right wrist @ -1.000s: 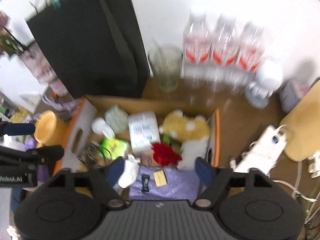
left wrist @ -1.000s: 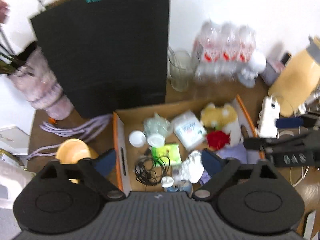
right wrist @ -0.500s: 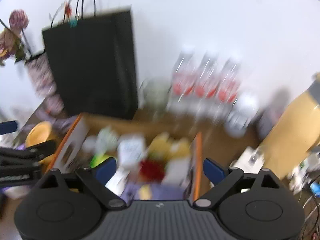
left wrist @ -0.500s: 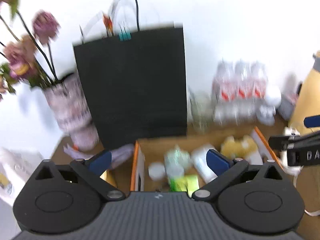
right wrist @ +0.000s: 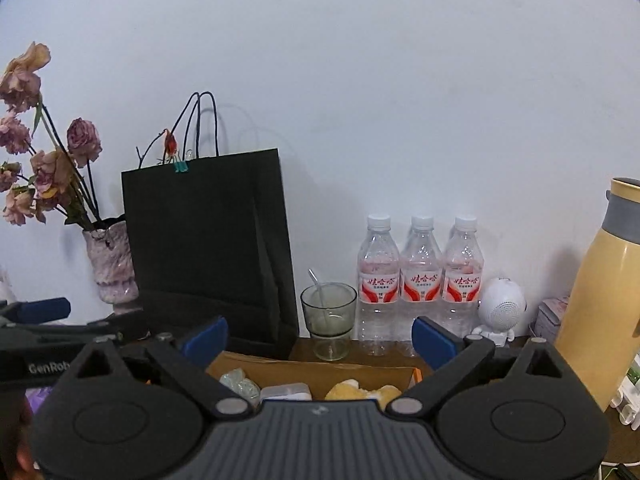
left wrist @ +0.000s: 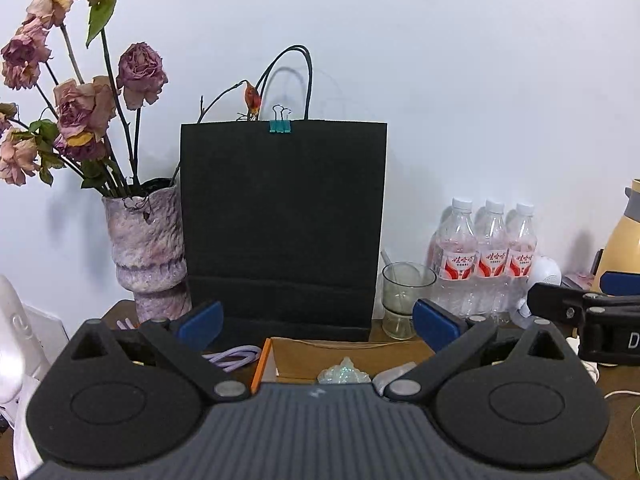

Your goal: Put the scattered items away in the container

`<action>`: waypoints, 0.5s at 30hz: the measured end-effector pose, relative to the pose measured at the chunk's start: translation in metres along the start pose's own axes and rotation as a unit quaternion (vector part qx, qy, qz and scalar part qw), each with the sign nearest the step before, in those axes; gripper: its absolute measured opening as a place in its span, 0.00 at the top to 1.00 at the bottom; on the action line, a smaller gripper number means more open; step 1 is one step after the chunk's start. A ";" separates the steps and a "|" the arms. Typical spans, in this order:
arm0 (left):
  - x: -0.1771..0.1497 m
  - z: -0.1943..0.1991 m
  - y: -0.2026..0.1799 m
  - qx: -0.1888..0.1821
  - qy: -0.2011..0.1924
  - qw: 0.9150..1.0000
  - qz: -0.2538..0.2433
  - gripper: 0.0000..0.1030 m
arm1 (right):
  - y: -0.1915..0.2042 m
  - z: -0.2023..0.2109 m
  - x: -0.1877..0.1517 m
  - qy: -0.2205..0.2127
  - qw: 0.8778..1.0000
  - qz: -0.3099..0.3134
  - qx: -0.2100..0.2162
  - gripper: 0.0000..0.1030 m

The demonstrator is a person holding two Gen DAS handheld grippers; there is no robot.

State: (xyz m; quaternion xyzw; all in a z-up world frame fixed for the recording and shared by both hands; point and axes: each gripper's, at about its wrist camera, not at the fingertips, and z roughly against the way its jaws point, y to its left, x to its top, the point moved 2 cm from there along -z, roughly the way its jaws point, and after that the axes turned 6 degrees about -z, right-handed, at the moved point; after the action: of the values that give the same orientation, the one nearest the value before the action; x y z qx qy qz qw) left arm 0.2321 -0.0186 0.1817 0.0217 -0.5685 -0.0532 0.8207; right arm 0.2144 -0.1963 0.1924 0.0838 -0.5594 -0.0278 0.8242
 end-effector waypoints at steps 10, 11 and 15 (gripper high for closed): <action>-0.042 0.066 -0.001 0.007 -0.030 0.999 0.011 0.00 | 0.001 0.041 -0.047 -0.005 1.000 0.006 0.002 0.04; -0.056 0.079 -0.001 -0.003 -0.036 0.999 0.016 0.00 | 0.000 0.053 -0.058 -0.003 1.000 0.006 0.001 0.04; -0.127 0.123 -0.001 -0.033 -0.023 0.999 0.020 0.00 | -0.006 0.100 -0.106 0.003 1.000 -0.002 0.009 0.03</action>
State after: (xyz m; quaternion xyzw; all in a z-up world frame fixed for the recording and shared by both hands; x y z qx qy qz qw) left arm 0.0725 -0.0023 0.1070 -0.0185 -0.5852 -0.0561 0.8087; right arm 0.0822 -0.1985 0.1301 0.0929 -0.5567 -0.0243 0.8251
